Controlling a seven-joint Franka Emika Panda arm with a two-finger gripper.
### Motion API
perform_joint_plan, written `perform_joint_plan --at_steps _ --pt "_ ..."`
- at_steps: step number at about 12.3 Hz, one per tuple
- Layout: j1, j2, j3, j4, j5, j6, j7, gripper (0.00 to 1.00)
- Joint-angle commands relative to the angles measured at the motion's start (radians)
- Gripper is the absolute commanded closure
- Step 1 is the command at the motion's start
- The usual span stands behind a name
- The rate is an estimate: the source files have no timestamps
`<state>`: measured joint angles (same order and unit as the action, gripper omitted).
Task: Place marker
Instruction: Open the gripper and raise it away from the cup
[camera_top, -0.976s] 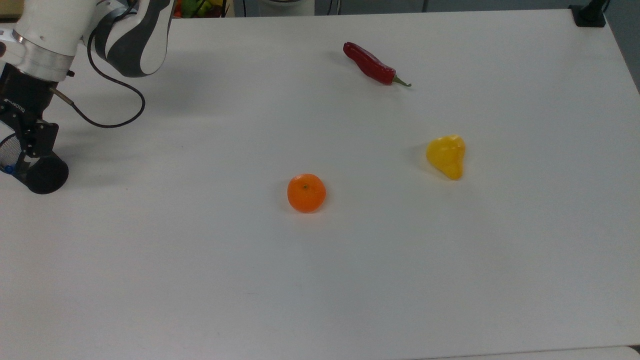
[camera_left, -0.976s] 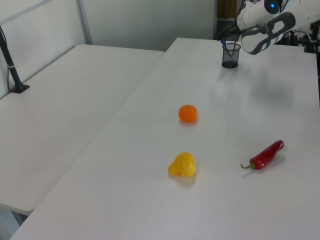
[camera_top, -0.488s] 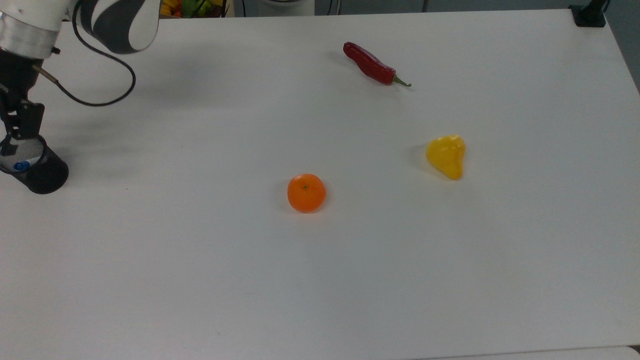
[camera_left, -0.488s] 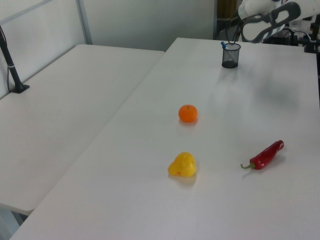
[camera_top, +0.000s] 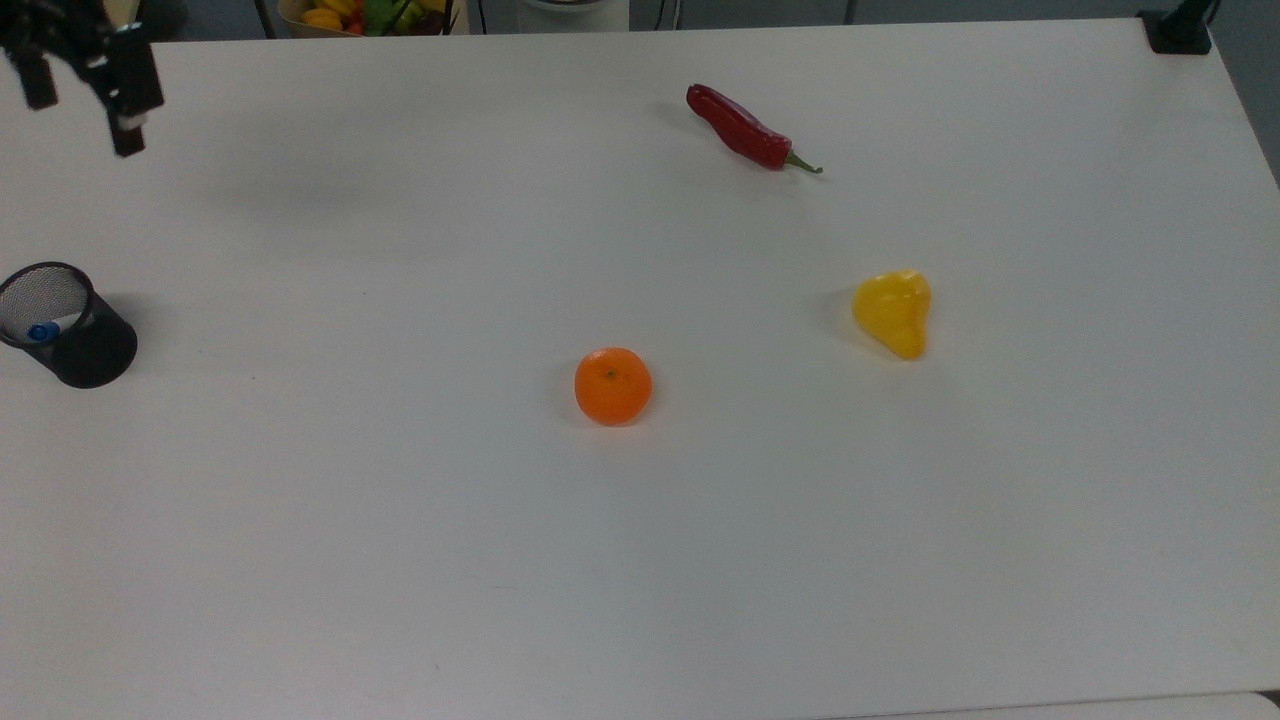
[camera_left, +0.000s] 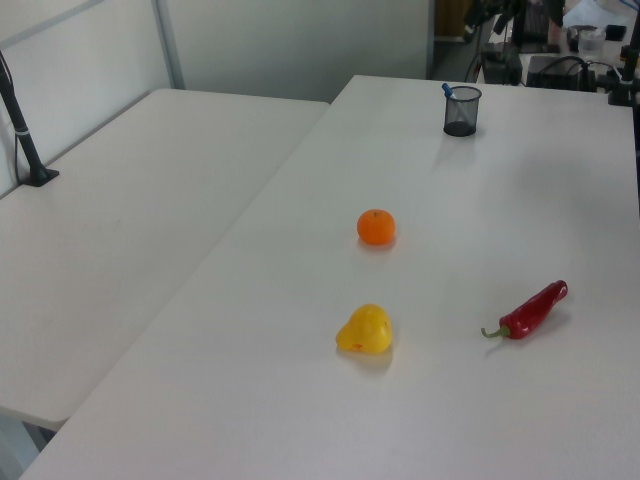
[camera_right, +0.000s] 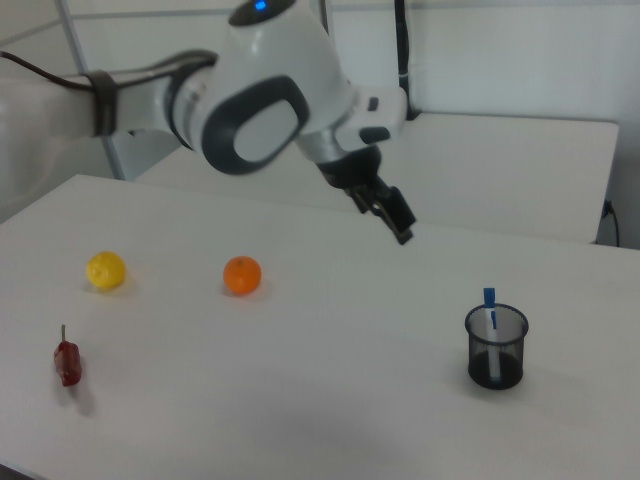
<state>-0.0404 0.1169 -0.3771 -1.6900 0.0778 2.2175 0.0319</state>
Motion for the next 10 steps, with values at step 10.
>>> perform_joint_plan --at_steps 10 --pt "0.014 -0.14 0.334 0.155 0.03 -0.555 0.054 0.0"
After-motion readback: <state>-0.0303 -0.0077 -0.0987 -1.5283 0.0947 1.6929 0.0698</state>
